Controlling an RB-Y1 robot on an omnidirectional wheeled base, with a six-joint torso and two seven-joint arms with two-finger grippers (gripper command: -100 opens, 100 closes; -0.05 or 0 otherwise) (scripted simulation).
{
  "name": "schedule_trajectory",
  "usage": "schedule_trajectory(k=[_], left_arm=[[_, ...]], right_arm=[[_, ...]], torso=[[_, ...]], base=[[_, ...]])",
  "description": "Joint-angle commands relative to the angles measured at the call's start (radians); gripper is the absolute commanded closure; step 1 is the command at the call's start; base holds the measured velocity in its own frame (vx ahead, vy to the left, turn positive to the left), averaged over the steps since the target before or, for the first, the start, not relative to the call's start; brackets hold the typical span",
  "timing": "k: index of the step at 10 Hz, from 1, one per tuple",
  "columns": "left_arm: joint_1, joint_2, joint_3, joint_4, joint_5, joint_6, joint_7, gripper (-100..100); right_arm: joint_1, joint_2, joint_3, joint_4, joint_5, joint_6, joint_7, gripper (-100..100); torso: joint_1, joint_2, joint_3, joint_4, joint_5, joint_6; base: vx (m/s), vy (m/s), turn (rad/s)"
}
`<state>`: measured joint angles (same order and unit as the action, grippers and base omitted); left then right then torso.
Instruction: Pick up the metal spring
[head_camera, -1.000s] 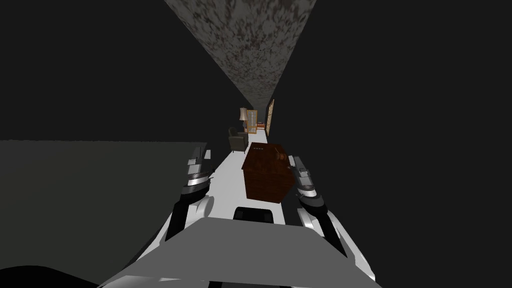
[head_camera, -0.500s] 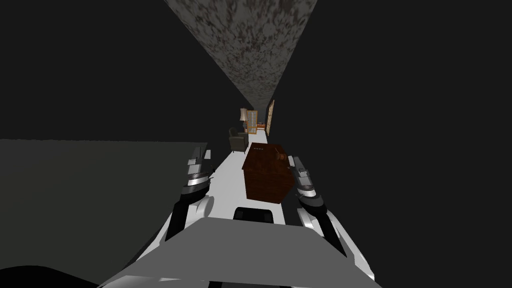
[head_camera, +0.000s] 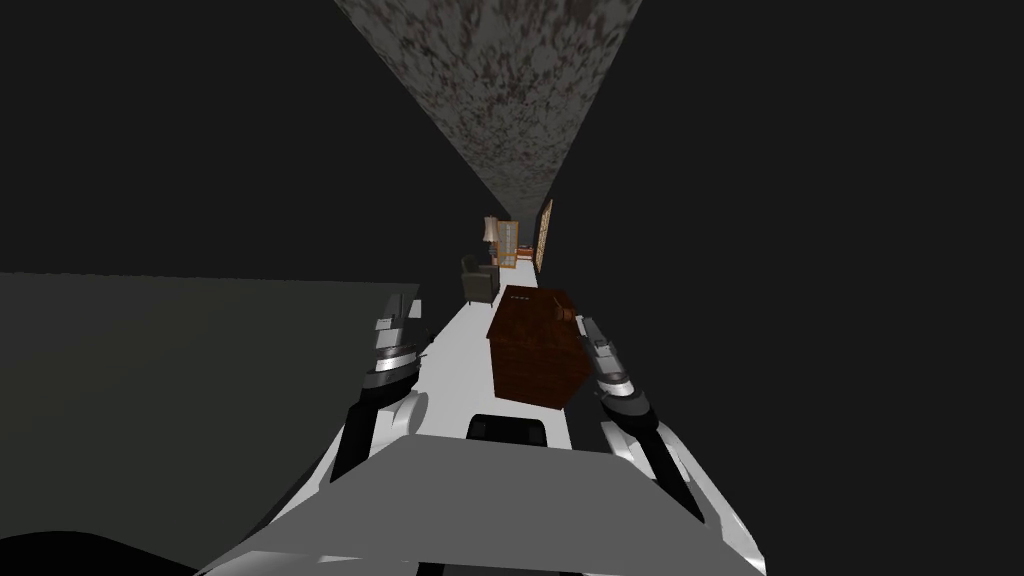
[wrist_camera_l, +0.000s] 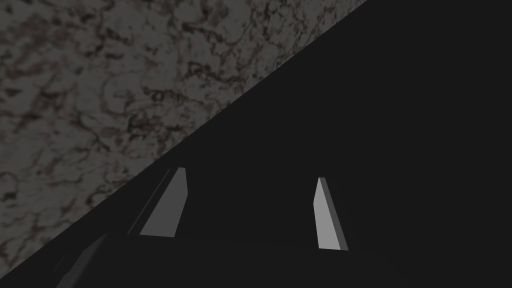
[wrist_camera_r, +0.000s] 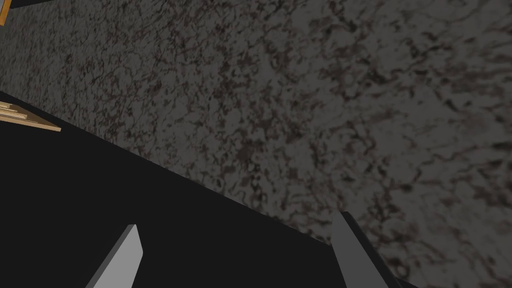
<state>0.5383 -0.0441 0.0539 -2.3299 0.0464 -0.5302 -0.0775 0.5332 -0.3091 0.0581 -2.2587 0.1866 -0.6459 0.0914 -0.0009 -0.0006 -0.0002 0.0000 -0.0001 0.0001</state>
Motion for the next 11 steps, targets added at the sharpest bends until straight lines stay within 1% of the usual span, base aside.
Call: schedule_trajectory(k=[1, 4, 5, 6, 7, 8, 9, 10, 11], left_arm=[[0.000, 0.000, 0.000, 0.000, 0.000, 0.000, 0.000, 0], [0.000, 0.000, 0.000, 0.000, 0.000, 0.000, 0.000, 0], [0.000, 0.000, 0.000, 0.000, 0.000, 0.000, 0.000, 0], [0.000, 0.000, 0.000, 0.000, 0.000, 0.000, 0.000, 0], [0.000, 0.000, 0.000, 0.000, 0.000, 0.000, 0.000, 0], [0.000, 0.000, 0.000, 0.000, 0.000, 0.000, 0.000, 0], [0.000, 0.000, 0.000, 0.000, 0.000, 0.000, 0.000, 0], [0.000, 0.000, 0.000, 0.000, 0.000, 0.000, 0.000, 0], [0.000, 0.000, 0.000, 0.000, 0.000, 0.000, 0.000, 0]], right_arm=[[0.009, -0.040, -0.011, 0.026, 0.017, 0.002, 0.000, -100], [0.036, -0.132, -0.036, 0.076, 0.054, 0.007, -0.003, -100], [0.036, -0.139, -0.036, 0.076, 0.054, 0.007, -0.003, -100], [0.048, -0.177, -0.043, 0.096, 0.069, 0.008, -0.004, -100], [0.060, -0.205, -0.050, 0.117, 0.085, 0.010, -0.005, -100], [0.060, -0.220, -0.050, 0.117, 0.085, 0.010, -0.005, -100], [0.072, -0.260, -0.056, 0.140, 0.102, 0.012, -0.006, -100], [0.086, -0.286, -0.061, 0.163, 0.119, 0.014, -0.007, -100], [0.086, -0.309, -0.061, 0.163, 0.119, 0.014, -0.007, -100]], torso=[[0.000, 0.000, 0.000, 0.000, 0.000, 0.000], [0.000, -0.001, 0.000, 0.000, 0.000, 0.000], [0.000, -0.001, 0.000, 0.000, 0.000, 0.000], [0.000, 0.000, 0.000, 0.000, 0.000, 0.000], [0.000, 0.000, 0.000, 0.000, 0.000, 0.000], [0.000, 0.000, 0.000, 0.000, 0.000, 0.000], [0.000, 0.000, 0.000, 0.000, 0.000, 0.000], [0.000, 0.000, 0.000, 0.000, 0.000, 0.000], [0.000, -0.001, 0.000, 0.000, 0.000, 0.000]], base=[[0.015, 0.005, 0.104], [0.014, 0.005, 0.133], [0.010, 0.002, 0.061], [0.010, 0.005, 0.100], [0.013, 0.005, 0.181], [0.010, -0.001, 0.077], [0.010, 0.002, 0.122], [0.015, 0.005, 0.185], [0.013, 0.000, 0.071]])
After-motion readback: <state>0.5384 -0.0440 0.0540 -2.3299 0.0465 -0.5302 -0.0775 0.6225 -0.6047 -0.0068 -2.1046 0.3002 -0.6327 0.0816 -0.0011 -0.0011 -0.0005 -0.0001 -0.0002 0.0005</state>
